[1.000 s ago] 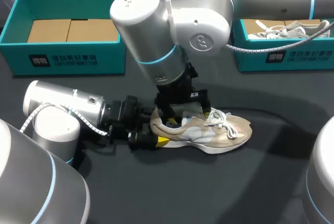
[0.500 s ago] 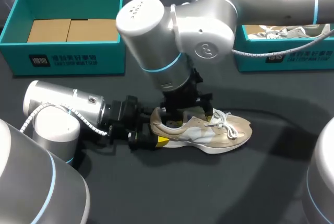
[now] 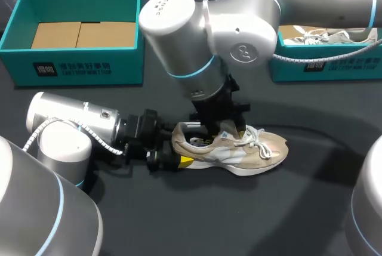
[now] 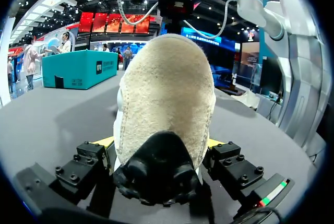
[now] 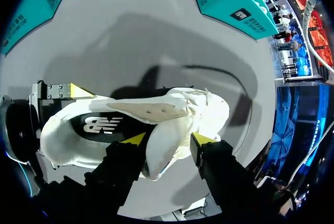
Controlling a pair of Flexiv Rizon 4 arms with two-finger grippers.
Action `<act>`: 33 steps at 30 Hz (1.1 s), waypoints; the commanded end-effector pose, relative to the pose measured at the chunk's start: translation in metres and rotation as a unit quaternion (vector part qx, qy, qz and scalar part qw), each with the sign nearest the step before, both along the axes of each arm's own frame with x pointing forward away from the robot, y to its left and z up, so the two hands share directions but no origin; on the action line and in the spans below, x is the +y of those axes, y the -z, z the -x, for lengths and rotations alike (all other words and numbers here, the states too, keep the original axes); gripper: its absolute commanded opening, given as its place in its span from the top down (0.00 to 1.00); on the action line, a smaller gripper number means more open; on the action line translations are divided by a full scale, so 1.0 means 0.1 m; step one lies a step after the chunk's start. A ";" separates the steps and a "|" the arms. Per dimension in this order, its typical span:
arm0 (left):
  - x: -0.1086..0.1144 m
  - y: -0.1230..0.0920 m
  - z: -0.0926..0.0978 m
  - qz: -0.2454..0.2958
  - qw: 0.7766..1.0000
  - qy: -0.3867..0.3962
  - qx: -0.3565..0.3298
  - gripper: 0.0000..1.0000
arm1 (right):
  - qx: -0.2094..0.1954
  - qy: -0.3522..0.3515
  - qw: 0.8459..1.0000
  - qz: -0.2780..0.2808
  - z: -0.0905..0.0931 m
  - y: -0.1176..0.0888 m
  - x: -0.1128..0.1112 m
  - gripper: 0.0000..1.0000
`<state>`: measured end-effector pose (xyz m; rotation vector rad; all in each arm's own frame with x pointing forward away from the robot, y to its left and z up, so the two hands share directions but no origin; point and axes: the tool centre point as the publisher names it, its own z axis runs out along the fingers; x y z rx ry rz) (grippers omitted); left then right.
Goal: Take the shoe out of the shoebox, open the shoe tongue, remove and reinsert the insole, then place the shoe into the shoebox
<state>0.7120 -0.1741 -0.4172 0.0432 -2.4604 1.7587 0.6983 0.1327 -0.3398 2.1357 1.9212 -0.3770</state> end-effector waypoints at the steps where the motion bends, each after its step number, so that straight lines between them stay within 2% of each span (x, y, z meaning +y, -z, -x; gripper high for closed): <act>1: 0.01 0.03 0.04 0.000 1.000 -0.001 0.000 1.00 | -0.026 0.094 0.995 0.000 0.02 -0.04 0.00 0.45; 10: 0.01 0.03 0.04 0.000 1.000 -0.001 0.000 1.00 | 0.001 0.093 0.996 -0.009 0.03 -0.07 0.13 0.53; 17: 0.01 0.03 0.04 0.000 1.000 -0.001 0.000 1.00 | 0.016 0.095 0.995 -0.021 0.06 -0.14 0.08 0.64; 19: 0.01 0.03 0.04 0.000 1.000 -0.001 0.000 1.00 | 0.023 0.094 0.995 -0.025 0.05 -0.16 0.06 0.74; 20: 0.01 0.03 0.04 0.000 1.000 -0.001 0.000 1.00 | 0.027 0.091 0.995 -0.029 0.05 -0.17 0.05 0.84; 21: 0.01 0.03 0.04 0.000 1.000 -0.001 0.000 1.00 | 0.033 0.087 0.995 -0.033 0.04 -0.18 0.04 1.00; 25: 0.01 0.03 0.04 0.000 1.000 -0.001 0.000 1.00 | 0.054 0.063 0.995 -0.055 0.00 -0.22 -0.04 1.00; 28: 0.01 0.03 0.04 0.000 1.000 -0.001 0.000 1.00 | 0.088 0.040 0.993 -0.072 -0.03 -0.28 -0.15 1.00; 33: 0.01 0.03 0.04 0.000 1.000 -0.001 0.000 1.00 | 0.117 -0.064 0.984 -0.117 -0.09 -0.37 -0.30 1.00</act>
